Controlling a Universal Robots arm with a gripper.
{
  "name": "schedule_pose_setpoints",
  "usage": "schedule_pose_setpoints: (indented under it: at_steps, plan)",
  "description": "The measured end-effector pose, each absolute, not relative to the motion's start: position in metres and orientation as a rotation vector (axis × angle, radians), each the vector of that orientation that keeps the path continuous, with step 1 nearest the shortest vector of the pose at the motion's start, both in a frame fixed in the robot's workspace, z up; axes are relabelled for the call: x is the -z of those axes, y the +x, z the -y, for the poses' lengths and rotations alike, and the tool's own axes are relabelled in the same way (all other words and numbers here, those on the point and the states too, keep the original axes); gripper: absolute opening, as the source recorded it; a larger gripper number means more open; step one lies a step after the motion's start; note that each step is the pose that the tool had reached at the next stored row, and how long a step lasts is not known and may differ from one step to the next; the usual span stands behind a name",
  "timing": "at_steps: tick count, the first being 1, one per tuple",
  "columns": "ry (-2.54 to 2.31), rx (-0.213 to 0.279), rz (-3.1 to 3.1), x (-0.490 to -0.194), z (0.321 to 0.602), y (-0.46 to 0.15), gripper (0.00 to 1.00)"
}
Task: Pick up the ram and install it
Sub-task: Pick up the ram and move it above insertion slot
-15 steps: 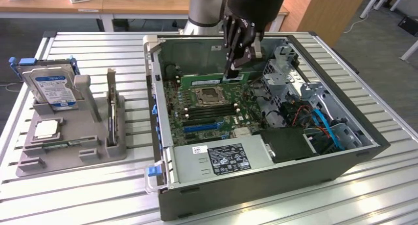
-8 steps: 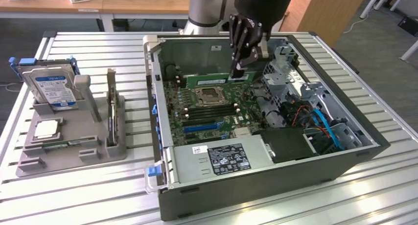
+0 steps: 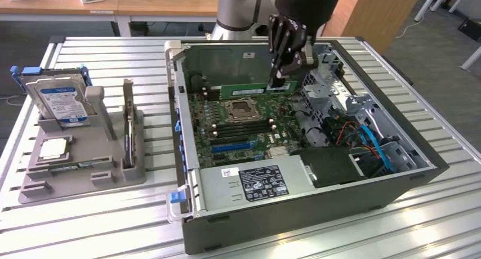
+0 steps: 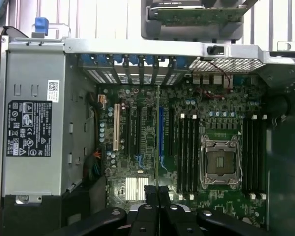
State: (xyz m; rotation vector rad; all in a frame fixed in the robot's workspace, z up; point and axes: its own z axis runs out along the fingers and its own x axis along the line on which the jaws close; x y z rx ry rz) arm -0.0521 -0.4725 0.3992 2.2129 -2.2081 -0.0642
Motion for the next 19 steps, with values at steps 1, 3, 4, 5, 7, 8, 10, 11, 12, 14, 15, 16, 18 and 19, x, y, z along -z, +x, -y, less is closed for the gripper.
schedule_pose_setpoints:
  at_steps: [1,3,4,5,7,8,10,11,12,14,15,16,18,19]
  plan:
    - [2.213,0.064,2.208,-0.399,0.470,-0.052,0.12]
    - [2.213,0.064,2.208,-0.398,0.465,-0.052,0.12]
    - [2.213,0.064,2.208,-0.397,0.463,-0.052,0.12]
    - [2.213,0.064,2.208,-0.397,0.460,-0.052,0.12]
    - [2.213,0.064,2.208,-0.397,0.455,-0.052,0.12]
    - [2.213,0.064,2.208,-0.396,0.452,-0.052,0.12]
    - [2.213,0.064,2.208,-0.396,0.446,-0.052,0.12]
    - [2.213,0.064,2.208,-0.395,0.443,-0.052,0.12]
    - [2.213,0.064,2.208,-0.395,0.440,-0.052,0.12]
    - [2.213,0.064,2.208,-0.394,0.433,-0.052,0.12]
    - [2.213,0.064,2.208,-0.394,0.430,-0.052,0.12]
    - [2.213,0.064,2.208,-0.394,0.427,-0.052,0.12]
    - [2.213,0.064,2.208,-0.393,0.422,-0.052,0.12]
    - [2.213,0.064,2.208,-0.393,0.419,-0.052,0.12]
